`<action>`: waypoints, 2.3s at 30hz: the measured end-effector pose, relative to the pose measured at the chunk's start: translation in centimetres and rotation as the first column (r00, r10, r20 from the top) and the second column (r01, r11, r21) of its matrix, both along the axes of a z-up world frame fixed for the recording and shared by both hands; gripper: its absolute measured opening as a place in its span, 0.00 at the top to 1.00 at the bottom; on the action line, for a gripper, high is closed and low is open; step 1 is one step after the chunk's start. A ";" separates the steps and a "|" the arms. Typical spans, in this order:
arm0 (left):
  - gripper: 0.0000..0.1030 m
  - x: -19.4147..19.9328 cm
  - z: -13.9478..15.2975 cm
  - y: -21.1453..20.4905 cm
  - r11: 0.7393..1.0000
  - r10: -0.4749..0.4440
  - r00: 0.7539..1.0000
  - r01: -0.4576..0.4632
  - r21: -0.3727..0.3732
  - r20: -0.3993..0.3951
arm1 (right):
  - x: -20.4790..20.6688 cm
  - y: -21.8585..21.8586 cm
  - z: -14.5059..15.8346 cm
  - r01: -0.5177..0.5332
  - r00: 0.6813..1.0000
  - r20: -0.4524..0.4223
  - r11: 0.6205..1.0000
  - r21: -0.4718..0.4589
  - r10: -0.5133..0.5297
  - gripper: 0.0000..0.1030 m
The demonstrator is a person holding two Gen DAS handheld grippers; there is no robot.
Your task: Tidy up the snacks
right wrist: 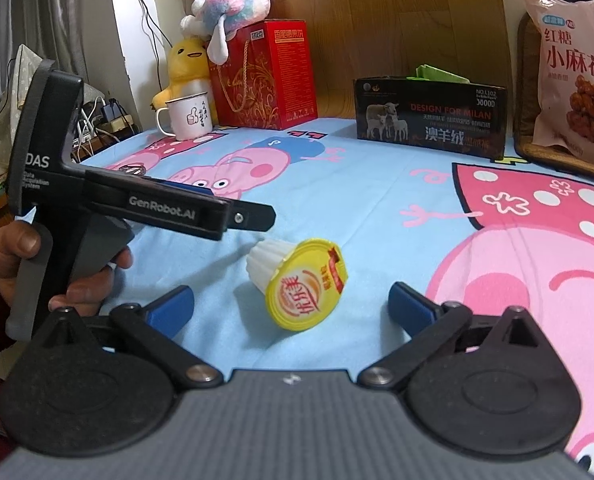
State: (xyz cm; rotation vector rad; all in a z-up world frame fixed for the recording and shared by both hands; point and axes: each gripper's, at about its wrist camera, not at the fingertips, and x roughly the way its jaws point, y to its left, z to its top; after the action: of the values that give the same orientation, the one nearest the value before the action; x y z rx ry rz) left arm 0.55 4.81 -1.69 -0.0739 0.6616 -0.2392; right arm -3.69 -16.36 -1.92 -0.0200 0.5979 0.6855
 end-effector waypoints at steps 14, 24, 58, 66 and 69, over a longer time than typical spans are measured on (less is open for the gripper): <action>0.27 -1.1 2.1 1.3 0.955 -0.200 0.978 0.182 -0.236 -0.057 | 0.0 -0.6 0.4 0.032 0.999 0.028 0.997 -0.068 -0.030 0.24; 0.60 0.7 2.5 -2.1 0.884 -0.391 0.912 0.335 -0.325 -0.126 | 1.3 -0.4 0.9 -0.021 1.000 0.013 0.998 -0.052 0.022 0.53; 0.34 11.4 7.8 -7.0 0.998 -0.038 0.994 0.043 -0.051 0.104 | 12.8 -3.9 3.9 0.271 0.953 0.131 0.962 0.039 -0.274 0.36; 0.29 2.5 4.0 -6.2 0.995 0.063 0.998 -0.064 0.072 0.011 | 2.7 -3.5 2.2 0.358 0.934 -0.055 0.918 0.169 -0.354 0.25; 0.26 0.3 3.0 -6.1 0.991 0.086 0.996 -0.085 0.102 -0.004 | 1.3 -3.4 1.5 0.397 0.917 -0.124 0.895 0.205 -0.379 0.24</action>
State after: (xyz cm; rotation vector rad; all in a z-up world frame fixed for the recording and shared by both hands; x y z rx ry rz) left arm 0.82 -1.30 1.32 -0.0054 0.6765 -0.1225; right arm -2.36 -19.74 -0.38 0.3353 0.5762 0.3606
